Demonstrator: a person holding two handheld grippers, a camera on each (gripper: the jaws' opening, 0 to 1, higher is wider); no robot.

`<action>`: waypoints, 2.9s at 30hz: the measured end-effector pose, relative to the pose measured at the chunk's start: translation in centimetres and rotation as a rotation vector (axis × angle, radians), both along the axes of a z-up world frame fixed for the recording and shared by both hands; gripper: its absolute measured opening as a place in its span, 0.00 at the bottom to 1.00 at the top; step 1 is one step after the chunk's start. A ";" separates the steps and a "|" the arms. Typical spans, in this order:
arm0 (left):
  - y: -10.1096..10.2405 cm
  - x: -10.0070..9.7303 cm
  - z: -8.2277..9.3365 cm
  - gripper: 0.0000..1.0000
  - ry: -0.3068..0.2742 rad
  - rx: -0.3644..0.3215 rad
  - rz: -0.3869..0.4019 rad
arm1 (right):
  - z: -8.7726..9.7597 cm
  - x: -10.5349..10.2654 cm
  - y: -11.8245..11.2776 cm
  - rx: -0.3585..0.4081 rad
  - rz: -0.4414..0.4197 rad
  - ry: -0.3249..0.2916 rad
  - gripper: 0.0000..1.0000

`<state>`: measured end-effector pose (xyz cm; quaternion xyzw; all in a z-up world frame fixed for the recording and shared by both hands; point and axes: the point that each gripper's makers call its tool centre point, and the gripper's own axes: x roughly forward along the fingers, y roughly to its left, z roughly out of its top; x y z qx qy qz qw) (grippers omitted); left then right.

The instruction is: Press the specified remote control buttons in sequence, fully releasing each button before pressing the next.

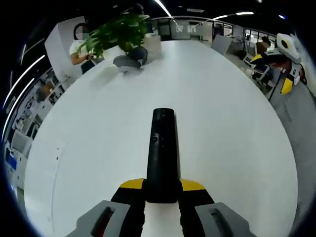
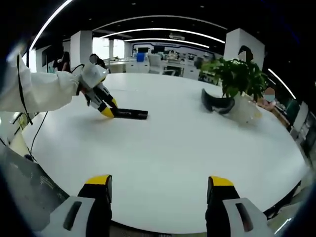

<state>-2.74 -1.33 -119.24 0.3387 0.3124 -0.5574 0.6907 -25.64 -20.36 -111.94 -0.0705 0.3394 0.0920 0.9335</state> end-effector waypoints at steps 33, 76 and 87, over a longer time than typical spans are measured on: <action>2.3 4.9 2.5 0.45 -0.101 -0.035 0.322 | 0.1 -0.1 0.1 0.007 0.006 -0.001 0.82; 9.4 -18.0 13.3 1.00 -0.389 -0.395 0.822 | 1.0 0.5 -0.1 -0.075 0.018 -0.073 0.99; 9.8 -19.7 12.2 1.00 -0.392 -0.450 0.914 | 0.9 0.6 -0.3 -0.106 0.012 -0.076 0.99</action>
